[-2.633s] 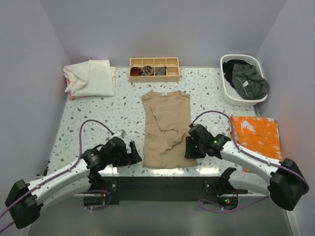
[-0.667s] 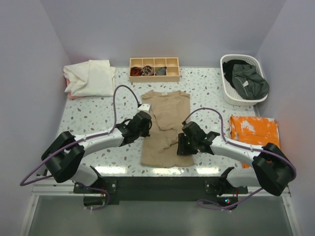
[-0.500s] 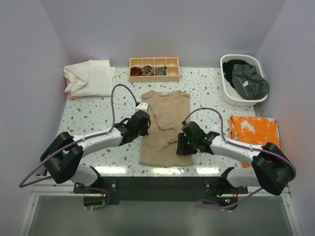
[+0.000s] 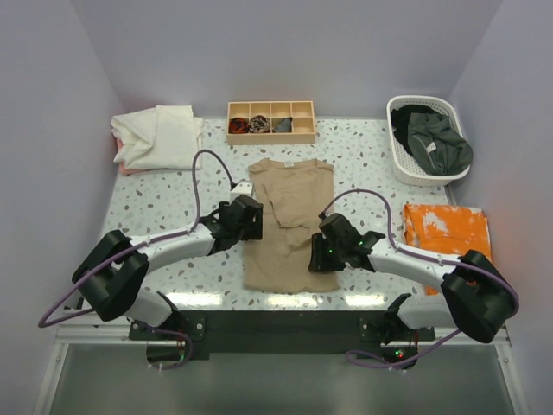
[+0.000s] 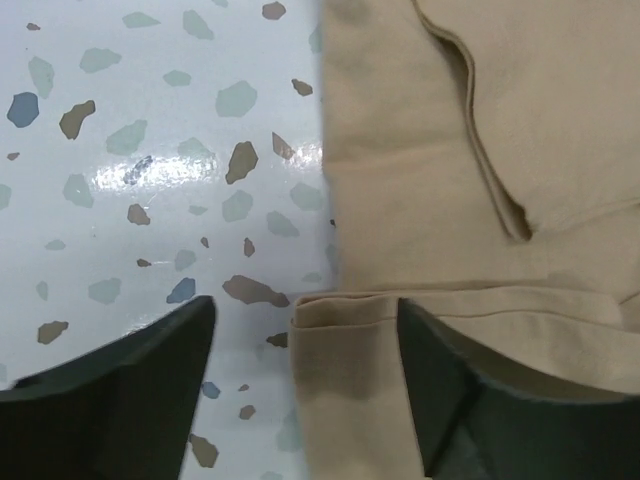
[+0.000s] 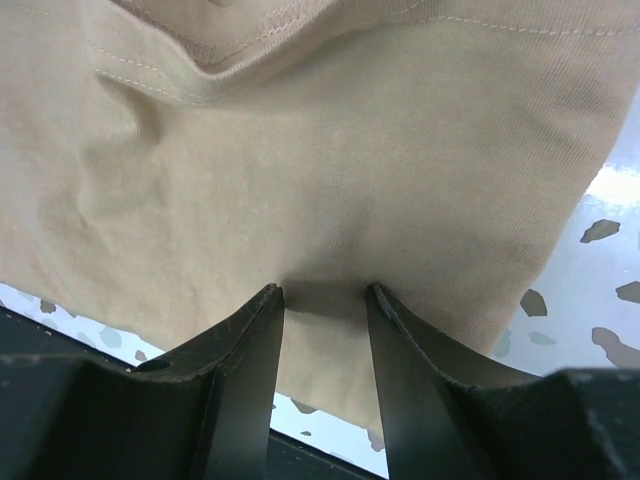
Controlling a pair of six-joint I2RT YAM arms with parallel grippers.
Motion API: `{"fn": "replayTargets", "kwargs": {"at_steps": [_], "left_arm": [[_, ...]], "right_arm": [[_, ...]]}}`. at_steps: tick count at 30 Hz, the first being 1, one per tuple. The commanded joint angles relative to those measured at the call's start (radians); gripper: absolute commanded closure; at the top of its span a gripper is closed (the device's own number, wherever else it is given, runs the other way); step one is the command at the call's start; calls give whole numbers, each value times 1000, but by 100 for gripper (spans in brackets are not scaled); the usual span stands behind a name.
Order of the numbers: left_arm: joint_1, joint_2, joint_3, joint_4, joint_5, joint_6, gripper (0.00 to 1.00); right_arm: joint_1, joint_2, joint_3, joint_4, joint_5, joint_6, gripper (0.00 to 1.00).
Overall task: Fold and stack the t-shirts
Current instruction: Fold the folded rectangular tshirt in 1/3 of the way, then grab one side of the 2/3 rectangular tshirt with both arms
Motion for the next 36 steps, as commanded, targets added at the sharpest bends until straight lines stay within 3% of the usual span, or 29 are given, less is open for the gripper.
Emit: {"fn": "replayTargets", "kwargs": {"at_steps": [1,2,10,15,22,30,31,36], "left_arm": [[7,39,26,13,-2,-17,11],[7,38,27,24,7,-11,0],[7,-19,86,-74,53,-20,0],[10,-135,3,-125,143,-114,0],[24,-264,-146,-140,343,-273,0],[12,-579,-529,197,613,-479,0],[12,-635,-545,249,643,-492,0],[-58,-734,-517,205,578,-467,0]], "right_arm": [[5,6,-54,-17,10,-15,56],[5,-9,-50,-23,14,-19,56],[3,-273,6,-150,131,-43,51],[3,-429,32,-302,262,-12,43],[3,-491,0,-373,298,34,42],[3,-514,12,-360,298,14,42],[3,-510,17,-360,301,10,42],[5,-505,35,-354,306,-7,42]]}}
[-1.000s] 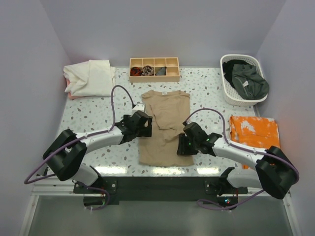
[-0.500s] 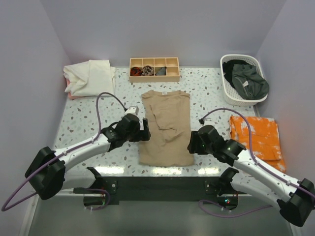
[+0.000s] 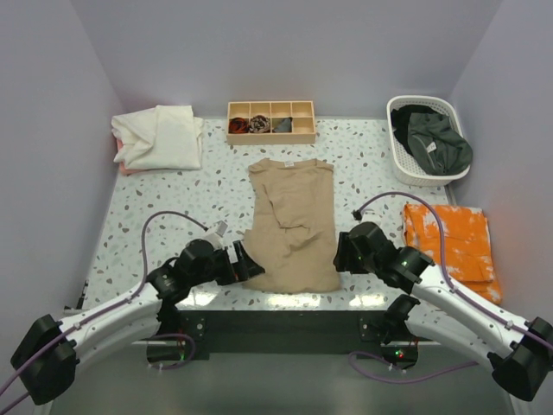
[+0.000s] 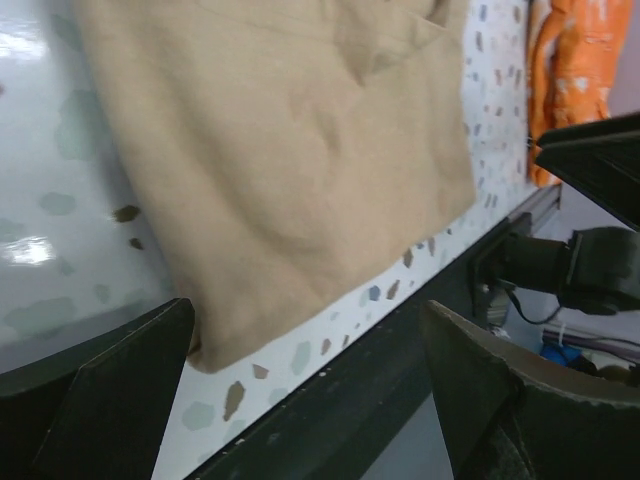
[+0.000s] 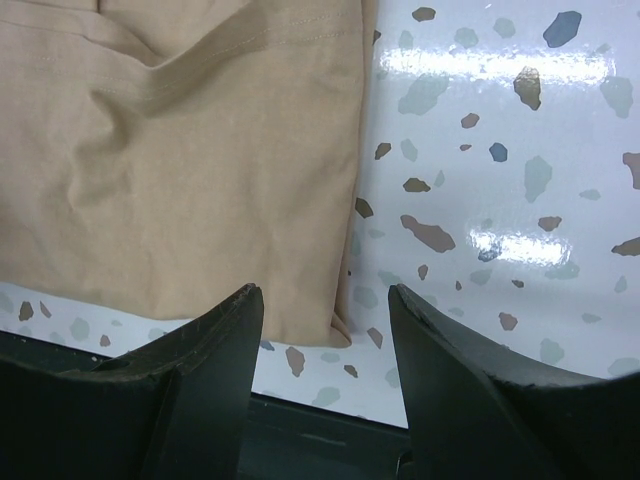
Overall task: Fold and stack the t-shirts
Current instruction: Grab one side of the 2/3 rectangular tshirt with both arms
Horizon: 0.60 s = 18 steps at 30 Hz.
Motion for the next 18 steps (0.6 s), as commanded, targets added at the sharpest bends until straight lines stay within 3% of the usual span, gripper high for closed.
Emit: {"fn": "replayTargets", "kwargs": {"at_steps": [1,5,9,15,18], "left_arm": [[-73,-47,44,49,-38,-8,0],[-168,-1,128,-64,-195,55,0],[-209,33,96,-80,-217,52,0],[-210,-180,127,-368,-436,-88,0],[-210,-180,131,-416,-488,-98,0]], "right_arm": [[0,1,42,8,40,-16,42],[2,15,28,16,28,-1,42],[2,27,10,2,31,36,42],[5,23,-22,11,28,64,42],[3,29,-33,34,25,67,42]]}}
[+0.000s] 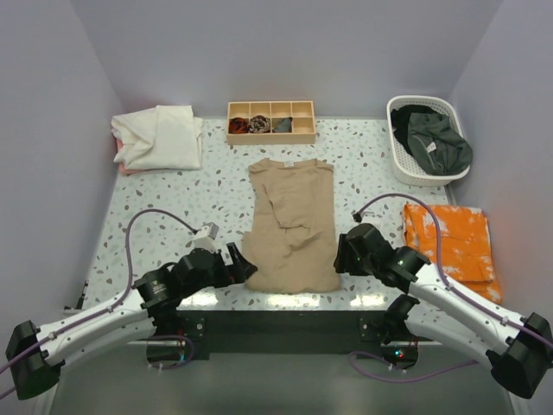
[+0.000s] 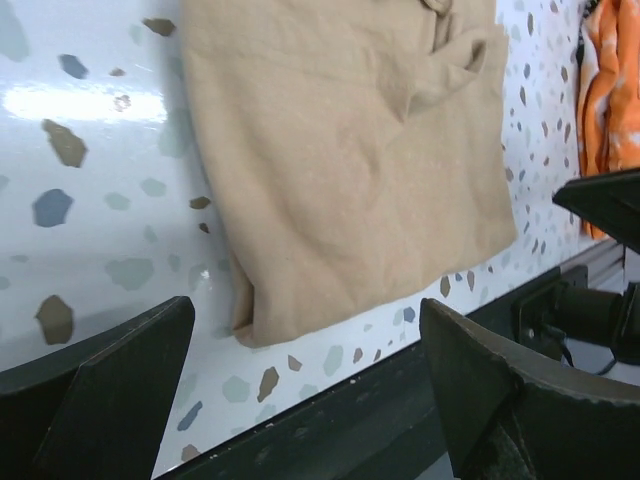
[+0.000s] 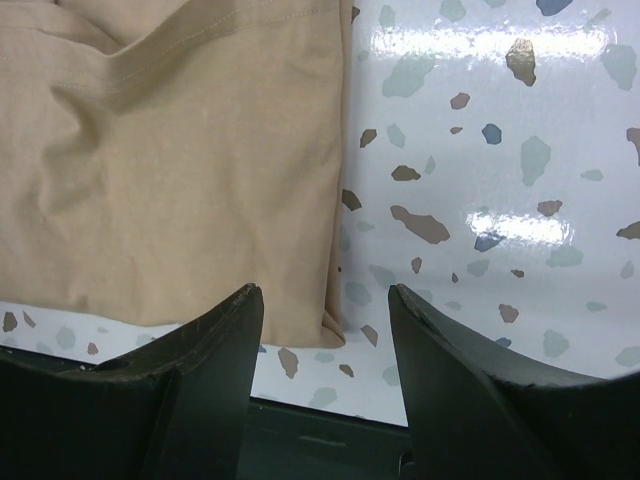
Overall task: Fold and stack the t-shirts
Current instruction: Grab one side of the 2/3 rectangular tshirt with both arms
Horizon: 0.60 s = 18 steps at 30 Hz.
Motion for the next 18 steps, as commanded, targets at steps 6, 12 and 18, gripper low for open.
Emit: {"fn": "replayTargets", "kwargs": {"at_steps": [6,12,18], "left_arm": [[-6,86,-3,-92,-157,-62,0],[-9,160,22,3,-98,42,0],[-24,231,-76,177,-14,-1,0]], "right_arm": [[3,64,-16,47,11,29,43],[3,55,-42,87,11,53,42],[3,95,-56,117,17,44,42]]}}
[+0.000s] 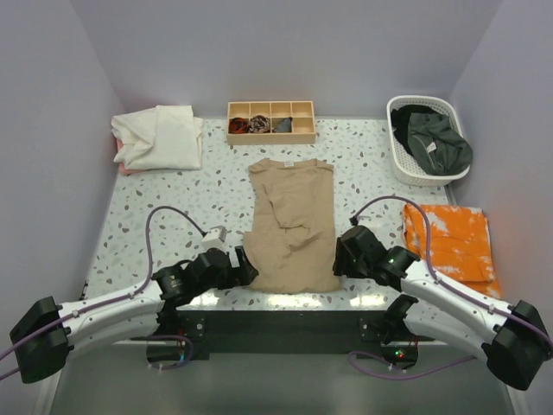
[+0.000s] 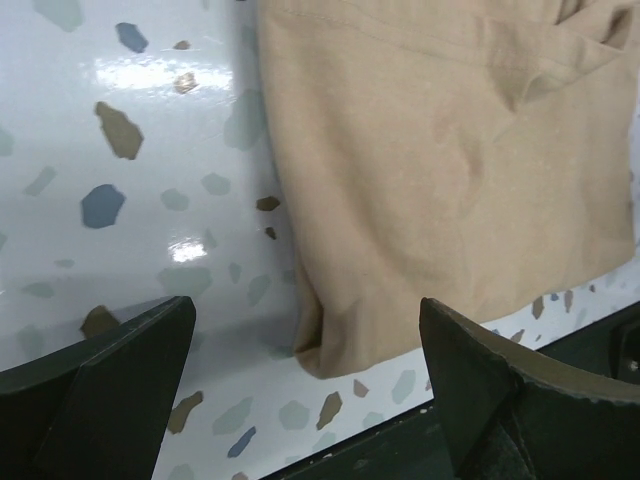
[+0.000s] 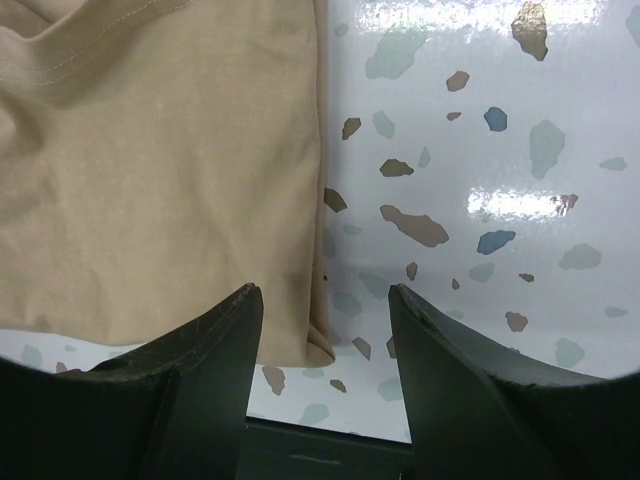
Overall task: Fold and stack the t-shirts
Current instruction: Grab one side of the 2/3 rectangular tshirt with both arms
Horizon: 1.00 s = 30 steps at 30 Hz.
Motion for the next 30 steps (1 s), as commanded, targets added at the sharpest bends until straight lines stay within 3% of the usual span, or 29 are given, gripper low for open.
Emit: {"fn": "replayTargets", "kwargs": {"at_steps": [1,7,13,15,17,20,26,30], "left_arm": [[-10,31,-50,124,65,-6,0],[-8,14,2,44,18,-2,0],[-8,65,-33,124,43,11,0],[-10,93,-28,151,49,29,5],[-8,119,-21,171,57,40,21],[-8,142,-13,180,64,49,33],[-8,125,-48,225,80,29,40],[-10,111,-88,259,103,9,55]], "right_arm": [[3,30,9,51,27,7,42],[3,53,14,53,36,7,42],[3,70,0,53,31,53,41],[2,79,-5,63,11,68,41],[3,94,-17,79,-31,77,40],[3,110,-26,108,-83,90,41],[2,82,-66,120,-168,143,41],[3,25,-94,85,-200,177,41]]}}
